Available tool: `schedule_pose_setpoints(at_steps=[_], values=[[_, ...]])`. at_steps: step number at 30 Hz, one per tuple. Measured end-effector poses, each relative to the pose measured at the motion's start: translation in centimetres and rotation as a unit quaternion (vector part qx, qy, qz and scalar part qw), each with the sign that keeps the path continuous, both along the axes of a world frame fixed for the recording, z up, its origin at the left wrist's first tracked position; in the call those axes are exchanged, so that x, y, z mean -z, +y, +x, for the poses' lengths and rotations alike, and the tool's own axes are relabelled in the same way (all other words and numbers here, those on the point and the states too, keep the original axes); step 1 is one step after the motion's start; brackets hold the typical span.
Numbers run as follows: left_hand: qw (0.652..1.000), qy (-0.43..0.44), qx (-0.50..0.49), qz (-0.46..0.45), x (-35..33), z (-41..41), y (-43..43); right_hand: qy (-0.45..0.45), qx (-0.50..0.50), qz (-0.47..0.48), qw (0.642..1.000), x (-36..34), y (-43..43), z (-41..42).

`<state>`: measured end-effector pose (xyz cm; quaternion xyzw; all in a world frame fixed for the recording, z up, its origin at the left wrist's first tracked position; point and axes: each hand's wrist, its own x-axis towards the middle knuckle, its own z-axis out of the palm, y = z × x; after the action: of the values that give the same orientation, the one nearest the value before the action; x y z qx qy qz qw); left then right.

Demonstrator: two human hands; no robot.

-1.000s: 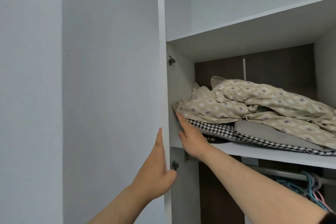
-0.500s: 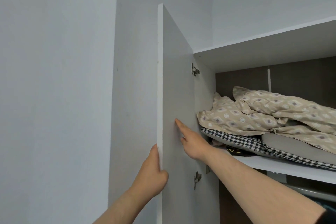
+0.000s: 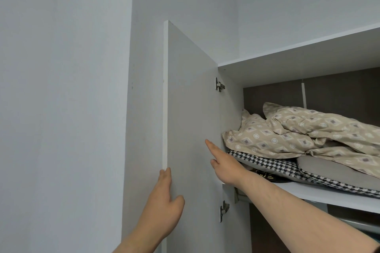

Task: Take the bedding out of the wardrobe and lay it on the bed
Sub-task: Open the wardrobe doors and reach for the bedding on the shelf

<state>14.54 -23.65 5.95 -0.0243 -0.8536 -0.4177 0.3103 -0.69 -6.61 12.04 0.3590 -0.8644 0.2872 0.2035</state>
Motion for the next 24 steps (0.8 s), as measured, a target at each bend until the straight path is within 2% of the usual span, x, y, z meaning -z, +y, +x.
schedule_pose_setpoints(at_steps=[3,7,10,14,20,24], values=[[1.000,0.012,0.010,-0.004,0.2,0.1,0.2,-0.014,0.000,-0.005,1.000,0.2,1.2,-0.2],[0.992,0.061,-0.051,-0.094,-0.3,-0.4,1.5,-0.024,0.003,-0.017,1.000,0.4,3.0,-0.4],[0.979,0.124,-0.039,-0.158,-1.7,-1.7,3.1,-0.027,0.011,-0.040,0.999,0.1,4.8,-0.6],[0.970,0.139,-0.035,-0.195,-4.0,-4.9,5.0,-0.022,0.038,-0.080,0.996,-0.6,9.5,-0.3],[0.965,0.156,0.006,-0.211,-4.9,-8.2,10.9,0.007,0.130,-0.063,0.990,-0.4,19.8,0.3],[0.972,0.164,0.038,-0.166,-4.5,-10.6,15.5,0.018,0.173,-0.068,0.982,-0.2,25.4,0.4]])
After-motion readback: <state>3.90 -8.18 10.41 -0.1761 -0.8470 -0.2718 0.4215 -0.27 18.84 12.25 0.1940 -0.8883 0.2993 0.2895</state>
